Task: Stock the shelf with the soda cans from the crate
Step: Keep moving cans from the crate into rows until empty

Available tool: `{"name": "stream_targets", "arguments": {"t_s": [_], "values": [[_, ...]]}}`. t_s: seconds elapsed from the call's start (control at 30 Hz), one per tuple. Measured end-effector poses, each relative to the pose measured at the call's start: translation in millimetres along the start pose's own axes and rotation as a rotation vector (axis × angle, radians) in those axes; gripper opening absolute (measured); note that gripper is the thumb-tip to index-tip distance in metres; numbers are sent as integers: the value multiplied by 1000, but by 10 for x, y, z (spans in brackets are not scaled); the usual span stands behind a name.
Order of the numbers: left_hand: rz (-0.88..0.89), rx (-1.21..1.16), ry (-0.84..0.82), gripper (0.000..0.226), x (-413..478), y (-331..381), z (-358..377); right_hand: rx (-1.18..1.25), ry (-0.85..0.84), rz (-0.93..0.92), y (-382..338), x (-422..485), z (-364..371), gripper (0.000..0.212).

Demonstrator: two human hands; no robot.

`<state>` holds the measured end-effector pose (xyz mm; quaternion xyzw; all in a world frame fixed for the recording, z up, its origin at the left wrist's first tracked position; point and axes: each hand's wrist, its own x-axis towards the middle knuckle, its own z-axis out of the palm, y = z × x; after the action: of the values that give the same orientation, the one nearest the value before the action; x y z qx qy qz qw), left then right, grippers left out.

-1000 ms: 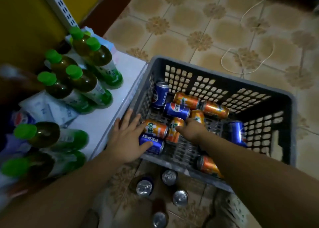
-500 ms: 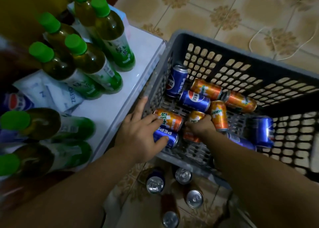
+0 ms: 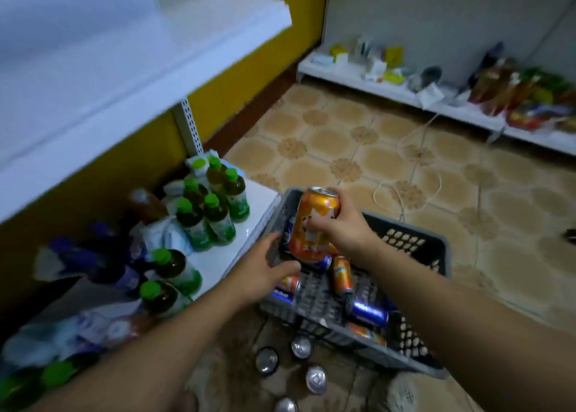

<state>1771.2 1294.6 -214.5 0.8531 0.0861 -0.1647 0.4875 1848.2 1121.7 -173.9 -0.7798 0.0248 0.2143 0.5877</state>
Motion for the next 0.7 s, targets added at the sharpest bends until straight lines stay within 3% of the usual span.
{"name": "stream_targets", "arguments": {"t_s": [0.17,0.33,0.47,0.6,0.7], "values": [[118,-163,126,64,-860,745,-593,15,-51,-252,-998,-849,208,69],[186,-116,299,62,-1808,1118,-1198,-26,-114,-491,-1776,-1633,543,65],[219,-100,407,52,-2482,1135,-1583,-92,-167,-605,-2173,-2105,965,73],[181,-96,545,47,-3085,931,-1895,-123,-265,-698,-2407,-2443,1533,66],[106,-62,616,56,-3519,640,-2114,-153,-349,-743,-2485,-2658,2027,67]]}}
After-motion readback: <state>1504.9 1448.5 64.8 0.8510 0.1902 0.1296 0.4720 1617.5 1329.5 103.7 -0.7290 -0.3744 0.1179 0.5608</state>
